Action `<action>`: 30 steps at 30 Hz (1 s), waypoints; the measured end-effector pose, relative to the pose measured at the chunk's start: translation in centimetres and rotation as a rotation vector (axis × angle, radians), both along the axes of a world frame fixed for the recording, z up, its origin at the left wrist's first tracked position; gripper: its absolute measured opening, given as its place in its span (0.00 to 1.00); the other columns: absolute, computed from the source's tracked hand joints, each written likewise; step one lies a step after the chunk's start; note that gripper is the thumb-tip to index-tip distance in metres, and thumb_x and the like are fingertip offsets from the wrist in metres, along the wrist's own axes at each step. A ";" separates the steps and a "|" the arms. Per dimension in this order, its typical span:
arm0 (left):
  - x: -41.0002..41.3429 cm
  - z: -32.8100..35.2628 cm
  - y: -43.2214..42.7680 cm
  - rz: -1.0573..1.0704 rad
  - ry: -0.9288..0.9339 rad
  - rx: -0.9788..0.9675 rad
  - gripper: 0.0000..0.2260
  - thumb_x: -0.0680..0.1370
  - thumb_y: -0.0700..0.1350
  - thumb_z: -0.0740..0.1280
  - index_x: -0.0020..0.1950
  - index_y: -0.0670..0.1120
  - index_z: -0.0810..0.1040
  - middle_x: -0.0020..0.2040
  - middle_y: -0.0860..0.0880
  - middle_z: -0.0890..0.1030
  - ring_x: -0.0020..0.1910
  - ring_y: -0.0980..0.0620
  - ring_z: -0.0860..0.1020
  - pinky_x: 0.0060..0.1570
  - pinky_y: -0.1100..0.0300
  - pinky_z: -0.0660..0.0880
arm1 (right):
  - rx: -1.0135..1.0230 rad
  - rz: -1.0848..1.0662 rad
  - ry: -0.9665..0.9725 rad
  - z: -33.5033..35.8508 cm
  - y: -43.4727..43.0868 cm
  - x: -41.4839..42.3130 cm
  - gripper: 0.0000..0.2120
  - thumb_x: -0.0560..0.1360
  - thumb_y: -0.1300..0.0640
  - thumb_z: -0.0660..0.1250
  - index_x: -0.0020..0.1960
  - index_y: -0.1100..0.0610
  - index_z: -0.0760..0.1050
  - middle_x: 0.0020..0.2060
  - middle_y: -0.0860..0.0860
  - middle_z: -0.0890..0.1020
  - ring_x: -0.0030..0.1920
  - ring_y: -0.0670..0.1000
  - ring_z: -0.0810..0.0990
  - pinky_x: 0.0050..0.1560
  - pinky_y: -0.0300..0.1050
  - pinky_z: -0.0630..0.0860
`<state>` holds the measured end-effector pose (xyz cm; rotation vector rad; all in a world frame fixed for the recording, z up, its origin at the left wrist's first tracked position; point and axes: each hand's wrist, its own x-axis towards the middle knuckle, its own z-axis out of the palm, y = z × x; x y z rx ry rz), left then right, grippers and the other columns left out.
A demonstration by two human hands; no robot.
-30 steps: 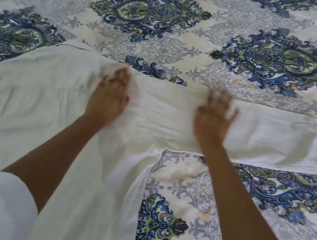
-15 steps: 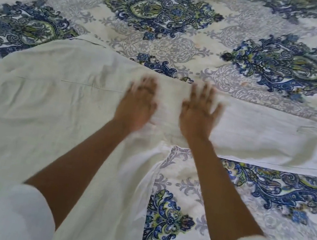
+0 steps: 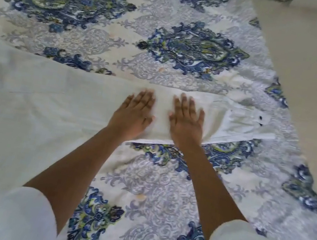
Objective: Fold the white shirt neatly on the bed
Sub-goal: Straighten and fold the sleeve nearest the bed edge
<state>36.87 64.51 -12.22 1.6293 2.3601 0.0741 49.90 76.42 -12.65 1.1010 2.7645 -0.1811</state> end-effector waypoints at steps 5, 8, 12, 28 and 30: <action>0.6 -1.4 0.9 0.120 0.048 0.053 0.33 0.76 0.60 0.40 0.77 0.43 0.51 0.78 0.45 0.50 0.77 0.46 0.49 0.73 0.49 0.44 | -0.016 -0.257 0.020 0.5 6.6 6.4 0.26 0.82 0.46 0.45 0.77 0.49 0.44 0.77 0.48 0.45 0.77 0.50 0.42 0.74 0.54 0.39; 2.7 -0.7 3.9 0.063 0.004 0.060 0.33 0.77 0.59 0.43 0.77 0.42 0.46 0.78 0.44 0.47 0.77 0.45 0.46 0.73 0.49 0.43 | -0.042 -0.226 0.093 0.8 7.9 7.7 0.25 0.82 0.48 0.46 0.77 0.50 0.44 0.77 0.48 0.44 0.77 0.50 0.42 0.74 0.53 0.37; 5.2 -1.5 7.7 -0.095 0.038 0.043 0.31 0.78 0.59 0.39 0.77 0.45 0.45 0.78 0.47 0.45 0.77 0.48 0.44 0.73 0.49 0.41 | -0.042 -0.220 0.042 -0.2 9.7 11.2 0.24 0.82 0.47 0.44 0.77 0.46 0.45 0.77 0.44 0.46 0.77 0.46 0.42 0.74 0.53 0.38; 9.9 -2.3 13.1 -0.170 0.062 0.055 0.29 0.80 0.59 0.40 0.77 0.49 0.40 0.78 0.51 0.40 0.76 0.48 0.38 0.72 0.40 0.37 | -0.539 -1.158 0.792 1.9 18.2 16.0 0.08 0.73 0.59 0.70 0.37 0.53 0.74 0.42 0.52 0.77 0.36 0.50 0.76 0.24 0.40 0.77; 9.8 -2.5 13.0 -0.167 0.073 0.084 0.32 0.76 0.61 0.35 0.77 0.49 0.43 0.78 0.51 0.42 0.77 0.48 0.40 0.71 0.41 0.38 | -0.494 -1.150 0.807 1.5 18.4 16.1 0.10 0.73 0.60 0.70 0.35 0.53 0.73 0.37 0.49 0.77 0.39 0.50 0.76 0.35 0.43 0.80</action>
